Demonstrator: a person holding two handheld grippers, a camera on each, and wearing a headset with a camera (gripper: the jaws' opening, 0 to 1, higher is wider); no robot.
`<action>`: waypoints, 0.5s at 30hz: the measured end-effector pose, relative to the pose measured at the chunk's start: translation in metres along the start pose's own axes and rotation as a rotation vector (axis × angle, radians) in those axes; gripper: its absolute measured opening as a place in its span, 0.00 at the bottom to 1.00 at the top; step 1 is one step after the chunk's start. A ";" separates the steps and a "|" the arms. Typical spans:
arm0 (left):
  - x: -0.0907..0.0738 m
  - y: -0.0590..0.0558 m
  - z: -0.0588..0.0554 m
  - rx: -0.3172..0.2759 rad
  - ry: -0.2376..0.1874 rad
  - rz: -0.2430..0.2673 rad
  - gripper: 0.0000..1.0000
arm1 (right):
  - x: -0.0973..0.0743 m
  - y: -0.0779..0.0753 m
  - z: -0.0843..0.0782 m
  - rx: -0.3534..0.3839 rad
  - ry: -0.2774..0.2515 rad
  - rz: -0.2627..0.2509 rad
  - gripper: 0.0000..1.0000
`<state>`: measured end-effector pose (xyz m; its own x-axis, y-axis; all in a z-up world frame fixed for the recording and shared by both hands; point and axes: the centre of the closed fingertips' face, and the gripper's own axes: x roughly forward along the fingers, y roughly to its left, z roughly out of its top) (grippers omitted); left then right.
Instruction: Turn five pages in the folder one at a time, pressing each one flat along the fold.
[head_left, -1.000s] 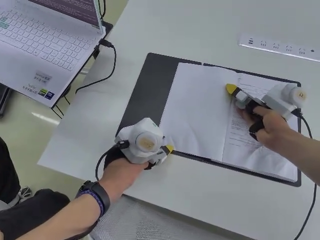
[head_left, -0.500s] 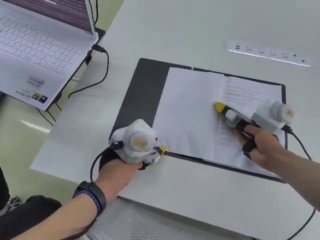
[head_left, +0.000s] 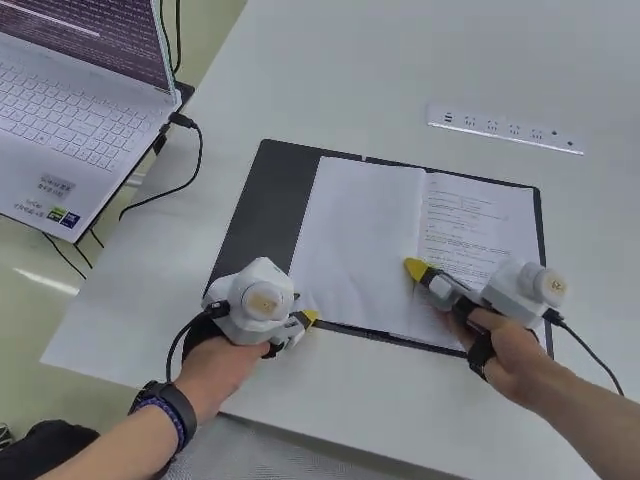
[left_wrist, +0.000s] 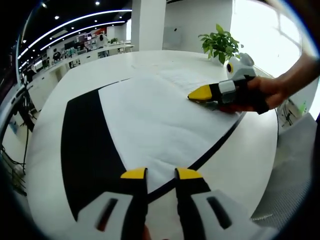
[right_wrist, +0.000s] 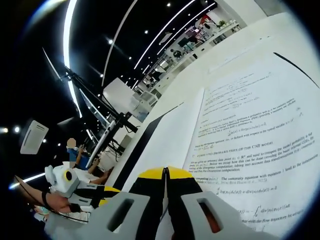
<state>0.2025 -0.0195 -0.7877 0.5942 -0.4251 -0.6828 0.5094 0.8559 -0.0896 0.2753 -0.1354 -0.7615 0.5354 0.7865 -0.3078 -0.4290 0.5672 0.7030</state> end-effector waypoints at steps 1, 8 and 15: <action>0.000 0.000 0.000 0.000 0.000 0.001 0.20 | -0.001 0.000 -0.003 -0.010 0.014 0.008 0.00; 0.000 0.001 0.000 -0.002 -0.004 -0.001 0.19 | -0.012 -0.001 -0.019 -0.025 0.048 0.024 0.00; 0.000 0.002 0.001 -0.005 -0.005 -0.003 0.18 | -0.019 0.002 -0.031 -0.039 0.067 0.031 0.00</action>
<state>0.2037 -0.0180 -0.7873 0.5963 -0.4289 -0.6786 0.5076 0.8563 -0.0952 0.2419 -0.1415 -0.7740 0.4719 0.8178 -0.3294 -0.4730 0.5501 0.6882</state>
